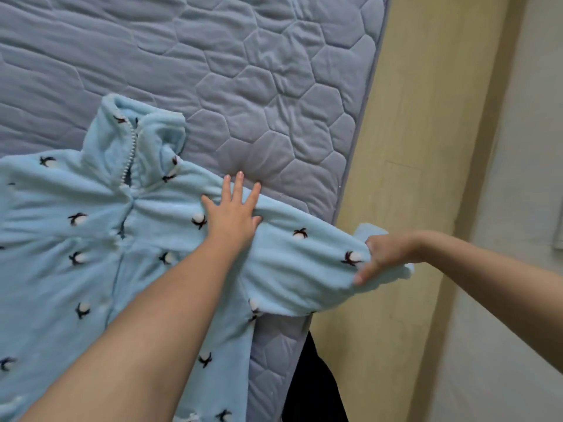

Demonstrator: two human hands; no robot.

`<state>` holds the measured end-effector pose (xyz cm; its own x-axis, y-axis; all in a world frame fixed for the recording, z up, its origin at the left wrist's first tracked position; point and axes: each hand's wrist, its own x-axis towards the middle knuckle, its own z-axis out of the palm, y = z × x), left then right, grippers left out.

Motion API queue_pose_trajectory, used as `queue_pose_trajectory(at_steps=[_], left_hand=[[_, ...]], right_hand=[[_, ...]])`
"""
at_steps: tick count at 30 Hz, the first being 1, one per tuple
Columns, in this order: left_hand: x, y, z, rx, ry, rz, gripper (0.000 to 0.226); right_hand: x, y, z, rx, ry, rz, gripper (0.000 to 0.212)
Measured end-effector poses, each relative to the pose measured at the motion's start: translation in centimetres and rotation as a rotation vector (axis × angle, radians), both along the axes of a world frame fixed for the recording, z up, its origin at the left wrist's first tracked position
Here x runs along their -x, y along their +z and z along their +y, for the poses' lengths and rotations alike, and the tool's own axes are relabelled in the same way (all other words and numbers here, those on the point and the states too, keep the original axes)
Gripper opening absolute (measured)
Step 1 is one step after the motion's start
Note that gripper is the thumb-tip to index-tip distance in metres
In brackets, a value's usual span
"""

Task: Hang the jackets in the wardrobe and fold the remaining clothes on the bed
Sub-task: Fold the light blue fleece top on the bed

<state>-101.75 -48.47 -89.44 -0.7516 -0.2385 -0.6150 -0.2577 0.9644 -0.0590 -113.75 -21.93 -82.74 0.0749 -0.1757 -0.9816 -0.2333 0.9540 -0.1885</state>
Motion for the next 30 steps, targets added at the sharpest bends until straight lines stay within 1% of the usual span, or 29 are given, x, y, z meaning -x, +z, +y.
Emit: queue_pose_trajectory(at_steps=[1,2,3,4,5,6,7,8,9,10,11,12,13,14,15,17,18,19,21,22,23,24,25,26,27,28,29,30], left_hand=[[0.1,0.7,0.2,0.018,0.027,-0.027,0.07],[0.2,1.5,0.4,0.046,0.042,-0.041,0.072],[0.3,2.4,0.9,0.079,0.026,-0.032,0.074],[0.3,3.4,1.5,0.089,-0.015,0.007,0.073],[0.1,4.7,2.3,0.053,-0.068,0.075,0.071],[-0.5,5.9,3.1,-0.037,-0.111,0.172,0.064],[-1.3,7.2,4.0,-0.168,-0.113,0.276,0.054],[-2.3,8.5,4.9,-0.343,-0.031,0.362,0.039],[-3.4,10.0,5.8,-0.545,0.129,0.385,0.025],[-4.5,11.5,6.6,-0.752,0.311,0.348,0.016],[-5.5,12.9,7.2,-0.941,0.472,0.3,0.016],[-6.4,14.1,7.6,-1.077,0.599,0.272,0.021],[-7.2,14.8,7.5,-1.153,0.713,0.263,0.028],[-7.9,15.3,7.0,-1.188,0.817,0.267,0.032],[-8.5,15.6,6.1,-1.206,0.897,0.28,0.03],[-9.6,15.9,3.8,-1.169,0.955,0.3,0.014],[-10.2,15.7,2.4,-1.088,0.951,0.303,0.009],[-11.0,15.2,1.2,-0.968,0.947,0.301,0.011],[-12.9,14.3,-0.7,-0.711,0.981,0.27,0.008],[-14.1,14.1,-1.2,-0.617,1.025,0.243,0.007],[-15.4,13.8,-1.2,-0.561,1.056,0.232,0.007],[-16.6,13.5,-0.8,-0.564,1.059,0.253,0.006],[-17.7,13.3,0.2,-0.638,1.036,0.292,0.006],[-18.6,13.3,1.5,-0.768,0.989,0.333,0.007],[-19.0,13.4,3.0,-0.902,0.919,0.356,0.015],[-19.0,13.5,4.4,-0.998,0.843,0.348,0.034],[-18.5,13.2,5.8,-1.029,0.784,0.329,0.056],[-17.5,12.7,6.9,-0.991,0.783,0.315,0.072]], right_hand=[[0.2,0.6,0.3,-0.074,0.15,0.04,0.046],[0.5,1.2,0.7,-0.105,0.192,0.069,0.043],[0.8,1.7,1.1,-0.096,0.144,0.081,0.04],[1.1,2.4,1.3,-0.075,0.055,0.083,0.038],[1.2,3.3,1.3,-0.06,-0.067,0.081,0.035],[1.2,4.2,1.2,-0.047,-0.207,0.066,0.032],[1.1,5.0,1.0,-0.04,-0.351,0.037,0.031],[0.7,5.9,0.5,-0.039,-0.486,0.001,0.034],[0.3,6.8,-0.3,-0.039,-0.608,-0.05,0.039],[-0.3,7.6,-1.3,-0.027,-0.72,-0.119,0.044],[-1.0,8.3,-2.6,0.004,-0.83,-0.192,0.049],[-1.9,8.9,-4.0,0.044,-0.933,-0.254,0.053],[-2.8,9.3,-5.4,0.086,-1.011,-0.288,0.055],[-3.8,9.7,-6.8,0.13,-1.058,-0.306,0.056],[-4.7,9.9,-8.1,0.175,-1.083,-0.32,0.057],[-6.3,10.2,-10.1,0.229,-1.061,-0.358,0.059],[-7.1,10.3,-10.8,0.226,-0.991,-0.334,0.057],[-7.8,10.1,-11.5,0.219,-0.875,-0.271,0.052],[-9.2,9.6,-12.7,0.153,-0.62,-0.068,0.04],[-9.8,9.2,-13.1,0.098,-0.581,0.003,0.037],[-10.3,8.8,-13.4,0.048,-0.643,0.026,0.036],[-10.7,8.5,-13.8,0.008,-0.77,0.007,0.037],[-11.1,8.2,-14.3,-0.01,-0.901,-0.022,0.035],[-11.3,8.1,-14.7,-0.015,-1.015,-0.046,0.032],[-11.5,8.0,-15.1,-0.017,-1.123,-0.067,0.029],[-11.7,7.9,-15.4,-0.012,-1.236,-0.094,0.028],[-11.9,7.7,-15.7,-0.004,-1.363,-0.125,0.03],[-12.0,7.6,-16.0,0.005,-1.492,-0.149,0.032]])
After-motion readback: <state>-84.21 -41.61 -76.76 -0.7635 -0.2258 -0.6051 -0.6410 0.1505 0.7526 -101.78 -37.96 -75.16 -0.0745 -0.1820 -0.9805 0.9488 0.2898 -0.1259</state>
